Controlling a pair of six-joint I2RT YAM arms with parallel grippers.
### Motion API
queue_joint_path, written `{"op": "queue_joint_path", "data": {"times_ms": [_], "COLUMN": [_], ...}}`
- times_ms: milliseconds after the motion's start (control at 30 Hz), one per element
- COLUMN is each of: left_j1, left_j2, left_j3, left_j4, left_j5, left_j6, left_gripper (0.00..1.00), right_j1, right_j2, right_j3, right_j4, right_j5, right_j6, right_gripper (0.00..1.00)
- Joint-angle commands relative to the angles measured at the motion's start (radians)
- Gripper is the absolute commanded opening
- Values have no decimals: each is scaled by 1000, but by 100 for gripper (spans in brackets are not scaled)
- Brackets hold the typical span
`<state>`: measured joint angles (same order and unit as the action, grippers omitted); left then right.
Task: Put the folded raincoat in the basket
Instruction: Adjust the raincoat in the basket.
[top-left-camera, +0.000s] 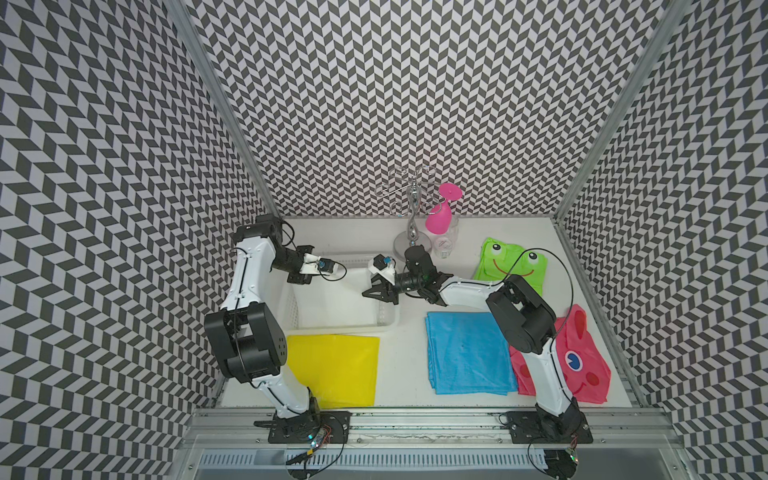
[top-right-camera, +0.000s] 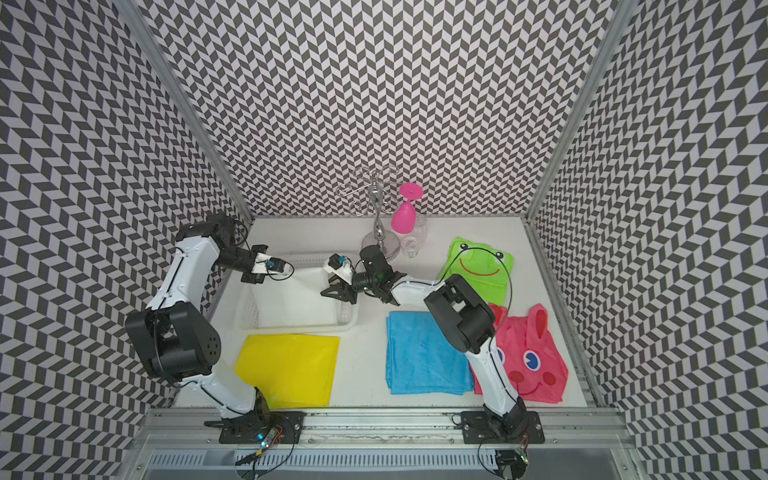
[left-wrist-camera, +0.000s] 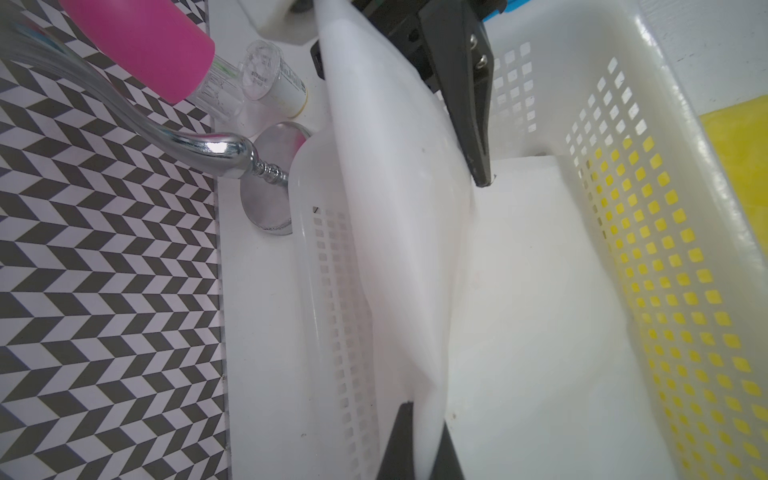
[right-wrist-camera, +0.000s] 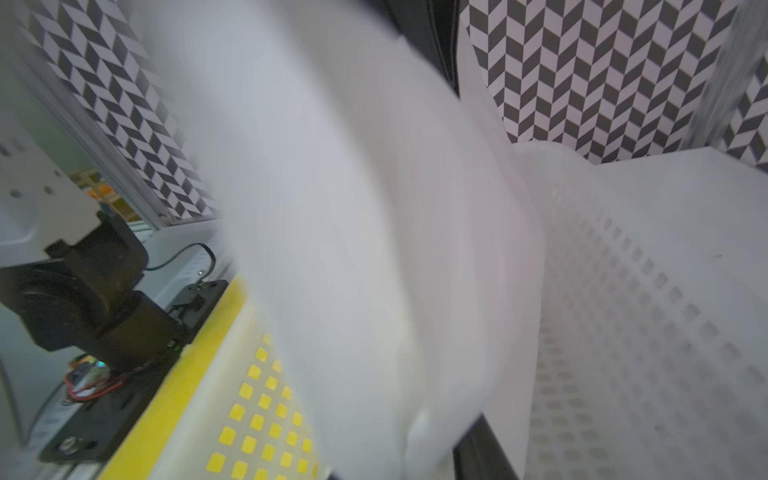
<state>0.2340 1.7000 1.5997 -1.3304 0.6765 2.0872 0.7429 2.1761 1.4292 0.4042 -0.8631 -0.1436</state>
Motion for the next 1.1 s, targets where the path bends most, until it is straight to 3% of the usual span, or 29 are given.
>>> {"op": "queue_joint_path", "data": {"times_ms": [0, 67, 133, 167, 200, 267, 300, 733, 933, 1067], "left_j1": [16, 18, 23, 24, 25, 31, 36, 56, 54, 54], "left_j2": [-42, -48, -49, -47, -49, -49, -49, -57, -43, -34], "left_j3": [-16, -23, -13, -7, -2, 12, 19, 37, 52, 54], "left_j4": [-24, -24, -25, -25, -25, -25, -25, -25, -23, 17], "left_j5": [33, 38, 52, 56, 56, 69, 79, 187, 201, 208], "left_j6": [107, 103, 81, 69, 64, 52, 46, 69, 69, 37], "left_gripper": [3, 13, 28, 29, 39, 73, 78, 93, 93, 93], "right_j1": [6, 4, 4, 6, 5, 6, 6, 21, 23, 23], "right_j2": [-57, -65, -75, -82, -89, -106, -112, -160, -140, -130], "right_j3": [-16, -18, -22, -26, -33, -41, -38, -66, -90, -83], "right_j4": [85, 97, 109, 129, 148, 183, 179, 85, 94, 28], "right_j5": [-19, -33, -56, -63, -63, -46, -41, 4, 10, 65], "right_j6": [75, 98, 129, 159, 188, 282, 319, 822, 960, 969], "right_gripper": [15, 2, 0, 0, 0, 0, 0, 0, 0, 0]}}
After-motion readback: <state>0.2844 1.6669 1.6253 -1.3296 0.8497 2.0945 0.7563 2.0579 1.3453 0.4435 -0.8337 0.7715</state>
